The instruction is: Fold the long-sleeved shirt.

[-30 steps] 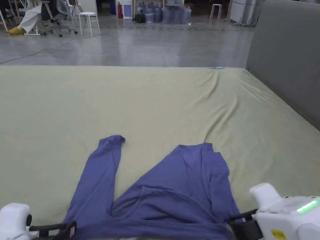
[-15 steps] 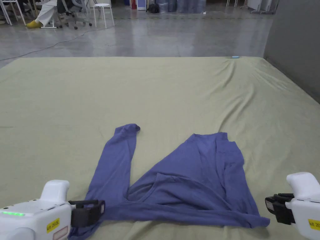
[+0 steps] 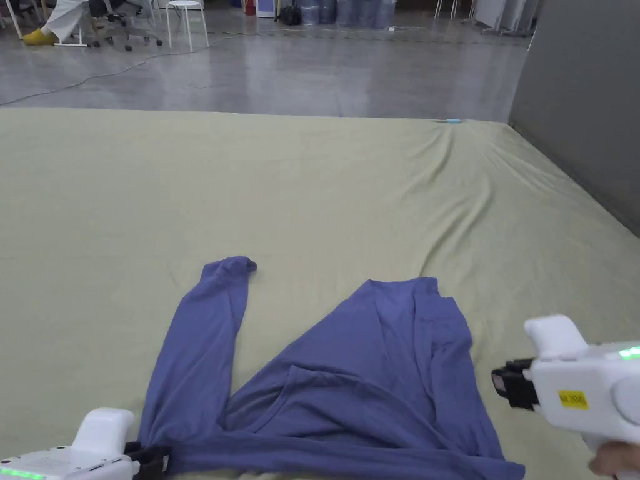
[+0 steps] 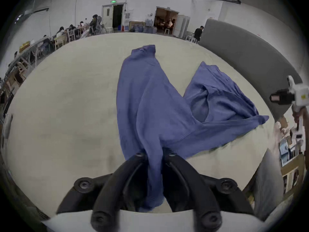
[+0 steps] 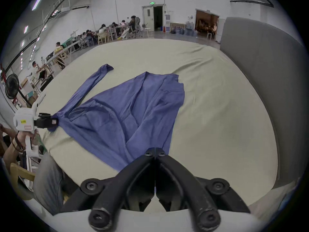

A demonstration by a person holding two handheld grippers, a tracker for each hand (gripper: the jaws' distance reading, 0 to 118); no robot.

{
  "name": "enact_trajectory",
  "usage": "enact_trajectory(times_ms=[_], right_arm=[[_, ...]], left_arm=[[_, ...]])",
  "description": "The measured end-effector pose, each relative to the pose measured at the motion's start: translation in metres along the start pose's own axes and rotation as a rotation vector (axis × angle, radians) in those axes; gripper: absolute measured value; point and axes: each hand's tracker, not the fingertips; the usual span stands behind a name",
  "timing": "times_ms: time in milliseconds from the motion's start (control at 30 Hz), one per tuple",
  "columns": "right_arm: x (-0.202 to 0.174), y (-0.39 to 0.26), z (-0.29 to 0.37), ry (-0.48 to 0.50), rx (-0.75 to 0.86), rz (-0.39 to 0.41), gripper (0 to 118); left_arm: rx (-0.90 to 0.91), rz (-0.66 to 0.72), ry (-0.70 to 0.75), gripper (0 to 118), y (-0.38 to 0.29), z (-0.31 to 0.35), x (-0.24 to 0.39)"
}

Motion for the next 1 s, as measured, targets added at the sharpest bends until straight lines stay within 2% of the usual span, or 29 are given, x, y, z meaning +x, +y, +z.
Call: enact_trajectory(times_ms=[133,167,200,233,267,300,433,533,633,667,700,733,767,800,833,867,933,1000], right_arm=[[0.010,0.082,-0.050,-0.016,0.044,0.030,0],[0.012,0.099,-0.065,-0.012,0.045,0.031,0],[0.015,0.120,-0.085,-0.007,0.041,0.034,7],[0.019,0.133,-0.103,0.009,0.018,0.039,43],[0.022,0.148,-0.127,0.008,-0.004,0.043,73],[0.024,0.160,-0.146,-0.006,-0.020,0.048,88],[0.037,0.184,-0.215,-0.109,-0.111,0.076,86],[0.043,0.185,-0.247,-0.088,-0.189,0.046,86],[0.041,0.176,-0.267,-0.093,-0.290,0.057,86],[0.038,0.172,-0.268,-0.048,-0.314,0.050,82],[0.031,0.172,-0.261,-0.057,-0.245,0.046,67],[0.024,0.173,-0.256,-0.060,-0.237,0.066,39],[0.015,0.173,-0.252,-0.053,-0.226,0.104,28],[0.007,0.171,-0.246,-0.098,-0.213,0.177,7],[0.004,0.171,-0.240,-0.114,-0.194,0.211,1],[0.005,0.173,-0.231,-0.121,-0.159,0.204,1],[0.014,0.186,-0.198,-0.093,-0.079,0.111,1],[0.022,0.200,-0.157,-0.053,-0.007,0.070,1]], left_arm=[[0.045,0.003,-0.019,6,0.008,0.017,0.000],[0.019,0.065,-0.080,6,0.006,0.018,0.003],[0.032,0.072,-0.077,6,0.006,0.021,0.003],[0.031,0.087,-0.086,6,0.007,0.022,0.003],[0.028,0.098,-0.096,6,0.011,0.023,0.002],[0.040,0.068,-0.059,6,0.013,0.025,0.002],[0.042,0.065,-0.047,6,0.017,0.025,0.011],[0.041,0.093,-0.052,6,0.019,0.024,0.011],[0.032,0.103,-0.054,6,0.017,0.022,0.012],[0.028,0.101,-0.051,6,0.019,0.022,0.011],[0.022,0.101,-0.050,6,0.019,0.021,0.011],[0.022,0.103,-0.049,6,0.020,0.021,0.012],[0.024,0.106,-0.047,6,0.021,0.022,0.013],[0.032,0.103,-0.049,6,0.025,0.022,0.011],[0.047,0.096,-0.042,6,0.028,0.023,0.010],[0.070,0.092,-0.027,6,0.032,0.025,0.011],[0.129,0.076,-0.023,6,0.046,0.035,0.008],[0.198,0.074,-0.035,6,0.064,0.047,0.006]])
